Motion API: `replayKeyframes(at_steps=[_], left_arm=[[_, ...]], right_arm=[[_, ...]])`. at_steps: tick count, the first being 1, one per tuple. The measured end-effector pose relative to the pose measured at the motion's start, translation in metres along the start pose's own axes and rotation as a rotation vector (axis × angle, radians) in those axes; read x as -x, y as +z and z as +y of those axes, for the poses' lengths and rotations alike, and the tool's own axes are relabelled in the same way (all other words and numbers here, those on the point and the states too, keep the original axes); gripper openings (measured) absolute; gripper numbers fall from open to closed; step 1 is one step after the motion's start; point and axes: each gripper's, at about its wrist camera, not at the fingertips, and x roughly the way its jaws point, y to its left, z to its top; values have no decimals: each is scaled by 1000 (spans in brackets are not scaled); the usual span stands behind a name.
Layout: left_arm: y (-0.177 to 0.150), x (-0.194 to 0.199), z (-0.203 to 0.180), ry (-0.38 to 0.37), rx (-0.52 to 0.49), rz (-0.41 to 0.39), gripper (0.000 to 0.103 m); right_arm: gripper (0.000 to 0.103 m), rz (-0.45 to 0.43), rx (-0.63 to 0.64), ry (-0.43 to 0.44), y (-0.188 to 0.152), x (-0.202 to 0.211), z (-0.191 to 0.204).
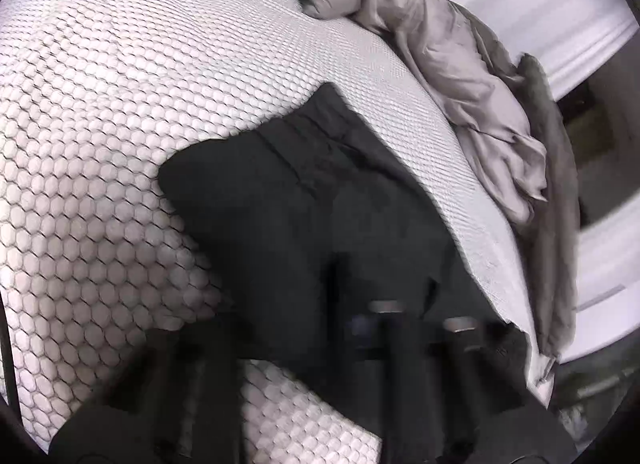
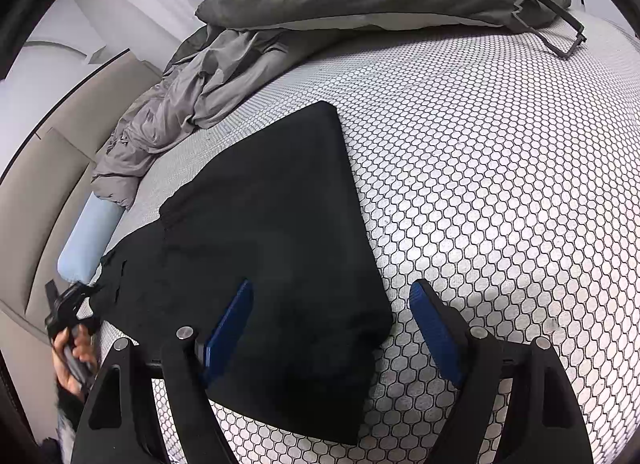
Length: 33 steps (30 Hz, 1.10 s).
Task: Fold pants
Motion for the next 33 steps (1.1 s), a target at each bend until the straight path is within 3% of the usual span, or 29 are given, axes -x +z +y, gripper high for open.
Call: replayKeyframes(at_steps=[3,6,8,12,15,17,19,20,22,24,25,28,31,33], left_arm=[[-4,20,-17,26,-52,-84,3],[-15,60,-72,43,-260,-232,2],[-36,88,-121,-23,-388,-299,2],[-94,116,-212,-191,-557,-306,2],[-156,117,-280,-323,-697,-223,3],[-211,109,-312,-396,-778,-149,14],[-268,85,-336,-440,-945,-6,79],[-303,63,-343,-427,-1059,103,79],[-341,31,-342,-363,-1147,225,72],[-362,19,-335,-354,-1192,343,70],[-364,21,-332,-368,-1203,349,70],[-341,38,-325,-406,-1203,248,71],[-301,45,-314,-414,-1125,199,76],[-274,43,-305,-376,-1050,158,77]], right_arm=[[82,-8,7,-6,-2,1,0],[82,-25,-4,-4,-3,10,-7],[82,-32,-5,-4,-3,13,-9],[82,-51,39,-10,-4,18,-4],[82,-61,44,-9,-5,24,-5],[82,-92,29,-26,-3,31,-12],[83,-114,6,-46,-1,35,-22],[83,-118,-10,-54,-1,36,-29],[83,-111,-48,-73,0,35,-44],[83,-98,-71,-94,0,33,-57],[83,-94,-73,-99,0,34,-61],[83,-93,-51,-80,-2,38,-60],[82,-88,-32,-8,-3,41,-49],[82,-79,-19,81,-4,39,-37]])
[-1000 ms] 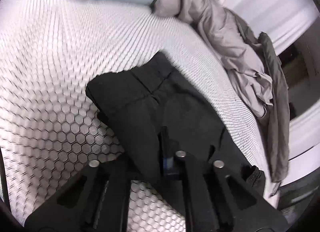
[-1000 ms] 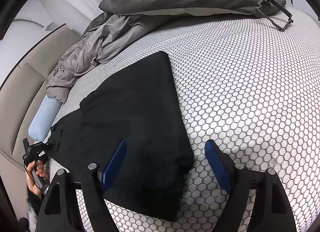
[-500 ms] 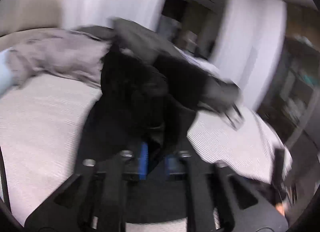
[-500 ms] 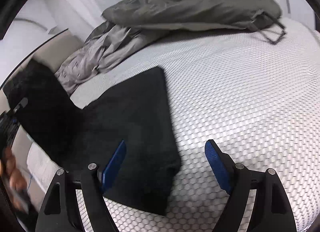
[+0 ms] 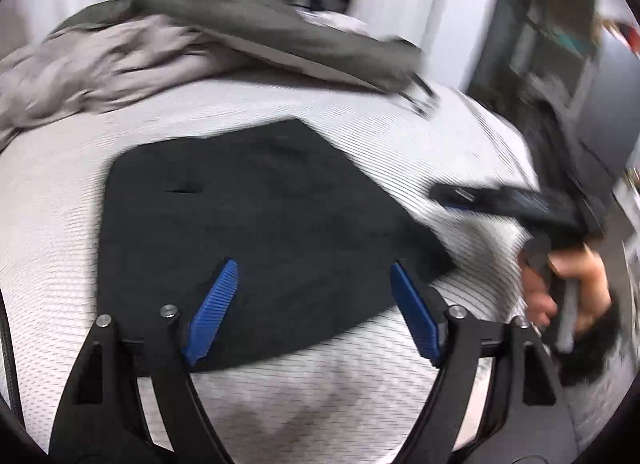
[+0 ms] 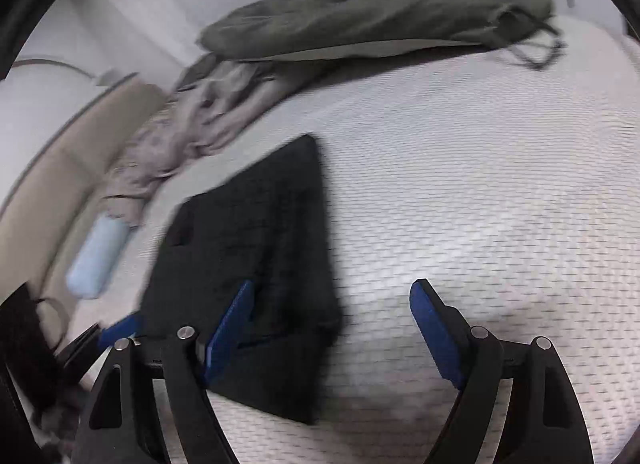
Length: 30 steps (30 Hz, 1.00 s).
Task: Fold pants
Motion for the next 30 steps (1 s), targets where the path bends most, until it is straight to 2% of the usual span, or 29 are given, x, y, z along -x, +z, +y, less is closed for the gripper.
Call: replayKeyframes(at_steps=[3,6,7,9,11,13,14,15,17,19,22,24,26,27,28,30], left_arm=[[3,3,60,117,150,-10,77],[-6,9,112,179,271,-7,77],[-10,9,129,184,317,3,77],[-17,4,158,179,384,30,77],[-26,6,178,181,405,42,77],[-33,7,182,200,393,36,77],[-32,8,184,202,384,31,77],[-32,9,185,200,384,27,77],[-31,12,189,177,408,24,77],[-33,16,190,161,414,26,77],[-34,20,176,176,358,32,77],[-37,14,166,189,309,70,77],[-39,1,164,211,291,112,77],[-39,-2,164,205,289,118,77],[-38,-4,164,202,286,120,77],[-33,-6,163,203,279,118,77]], right_arm=[[67,35,-2,154,-2,-8,18],[59,62,9,234,-3,-17,34],[59,75,27,219,-3,-23,40],[56,95,53,113,-2,-35,49],[37,115,46,71,-3,-48,49],[18,138,70,35,-6,-56,54],[11,125,103,15,-6,-55,60],[8,85,133,14,-6,-48,67],[6,-29,177,-14,-3,-25,83],[6,-91,202,-37,-3,-4,93],[8,-79,240,-120,-3,4,93],[11,9,241,-188,-6,-18,83],[18,73,206,-204,-6,-39,67],[24,91,165,-184,-6,-41,58],[34,87,141,-162,-5,-39,51],[53,74,91,-66,-1,-29,41]])
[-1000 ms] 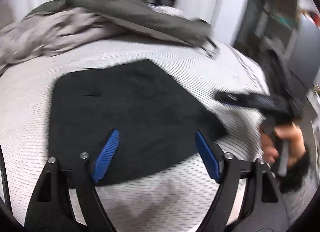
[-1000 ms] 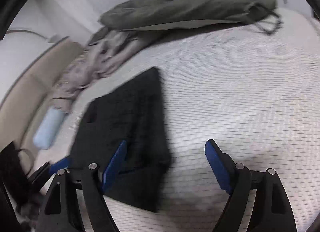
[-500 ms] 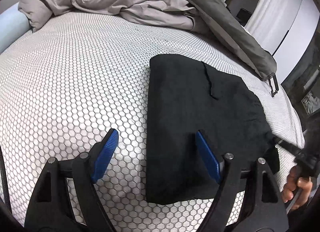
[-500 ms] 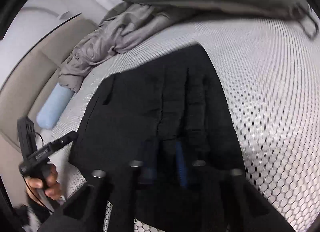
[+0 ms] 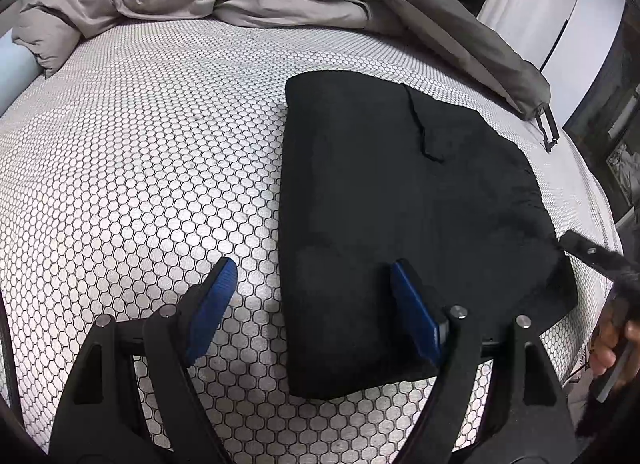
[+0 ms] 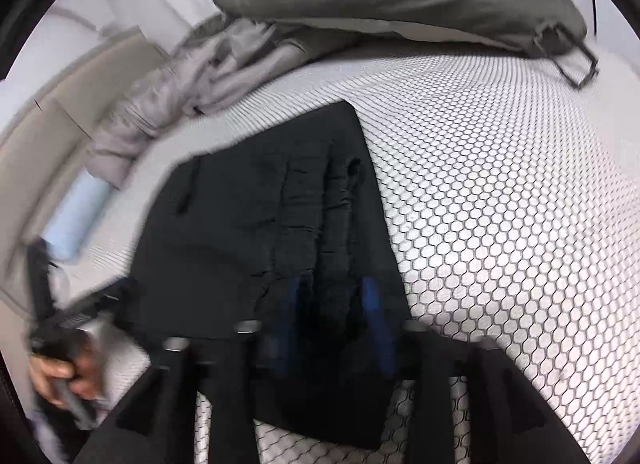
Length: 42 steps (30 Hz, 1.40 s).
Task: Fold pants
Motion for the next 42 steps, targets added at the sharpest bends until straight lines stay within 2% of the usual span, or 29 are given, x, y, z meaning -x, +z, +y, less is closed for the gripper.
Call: replayKeyframes(at_steps=[1,3,7,9,13,14,16,18,21,23,25,27,32,34,36,39,42], left_arm=[[1,0,-1,-2,-1,-1,77],[4,-3,-2,-6,-1,3,77],[8,-7,-6,-7,-15,3,77],[8,-6,-5,-4,-15,3,77],[-2,4,-5,-2,-15,2,77],[-4,5,-5,-1,-14,2,77],[-5,6,-5,-1,-9,5,77],[-6,7,-5,-2,-7,6,77],[-6,9,-6,-1,-9,6,77],[-6,9,-6,-1,-9,6,77],[-4,11,-3,-1,-5,2,77],[-3,14,0,-4,8,-7,77],[3,25,12,-25,40,-32,77],[2,27,15,-30,41,-32,77],[-1,25,16,-27,30,-21,77],[-4,21,17,-14,18,-2,77],[-7,19,20,-18,21,15,77]], right_arm=[[56,-7,-25,59,0,4,-5],[57,13,-67,123,-1,2,-12],[57,38,-70,153,5,-13,-12],[57,43,-58,169,4,-6,-7],[57,41,8,284,2,13,3],[57,42,27,291,1,14,5],[57,46,28,249,2,5,3],[57,75,-33,278,5,-12,-6],[52,92,-56,323,9,-26,-9],[47,93,-42,319,10,-32,-7],[24,92,-40,262,13,-38,-6],[17,70,-44,233,13,-32,-4],[15,-31,2,294,10,26,18],[15,-31,14,267,3,38,19],[15,1,6,229,-5,34,12],[15,110,-32,134,-15,-5,-8],[18,141,-15,140,-17,-13,-12]])
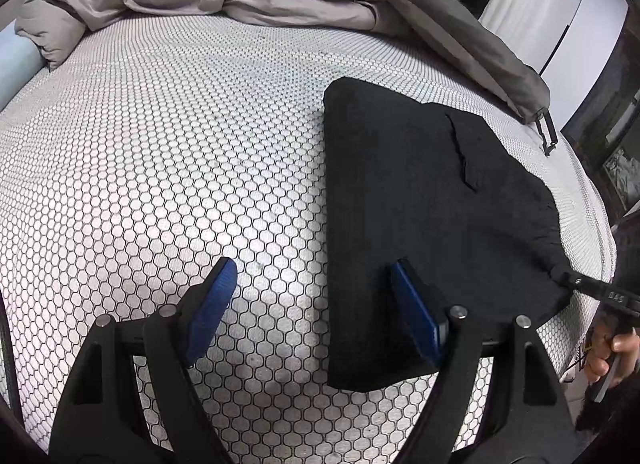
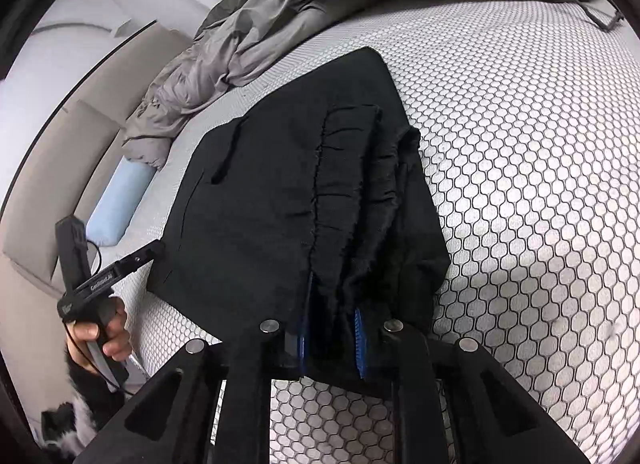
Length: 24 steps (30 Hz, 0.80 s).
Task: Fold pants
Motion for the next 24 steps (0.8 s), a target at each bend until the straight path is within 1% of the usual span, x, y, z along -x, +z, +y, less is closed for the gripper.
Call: replayKeyframes(at_steps=[1,2,3,4,6,7,8,9,11,12,14,15,16,18,20,21,22,24], left_arm=[[-1,1,1,0,0,-1,77],[-1,3,0,2,-4,-5,77],[-1,4,-1,3,-10,-9,77],[-2,6,-2,6,-17,-16,77],[-4,13,-6,7,-27,-43,77],[-4,18,-10,2,-39,-60,77],[-5,22,-15,-4,-52,-77,77],[-6,26,-21,-11,-73,-95,77],[-10,32,-38,-33,-136,-122,77],[-14,33,-51,-63,-190,-131,77],[-22,31,-76,-137,-325,-133,77],[-26,25,-87,-147,-392,-118,77],[-31,20,-98,-146,-437,-90,77],[-42,2,-110,-168,-531,5,77],[-51,-6,-110,-138,-581,28,77],[-52,-6,-108,-148,-587,34,77],[-54,-3,-105,-158,-593,38,77],[-59,5,-101,-165,-608,42,77]], right_arm=[[25,1,12,1,1,4,2],[29,-4,20,-2,3,9,5],[38,-31,26,-18,3,16,7],[40,-57,33,-35,4,22,8],[40,-136,66,-68,5,34,16],[41,-164,86,-67,7,37,21],[42,-184,106,-69,7,39,27],[42,-204,140,-91,7,40,37],[42,-224,189,-112,8,34,54],[42,-217,215,-110,9,28,63],[42,-175,274,-81,9,9,82],[39,-167,304,-88,8,1,90],[37,-156,331,-96,8,-9,97],[37,-102,365,-93,8,-34,106],[36,-20,416,-149,7,-62,109],[34,-3,444,-171,4,-69,109],[33,4,480,-210,0,-72,110],[33,0,542,-314,-7,-63,106]])
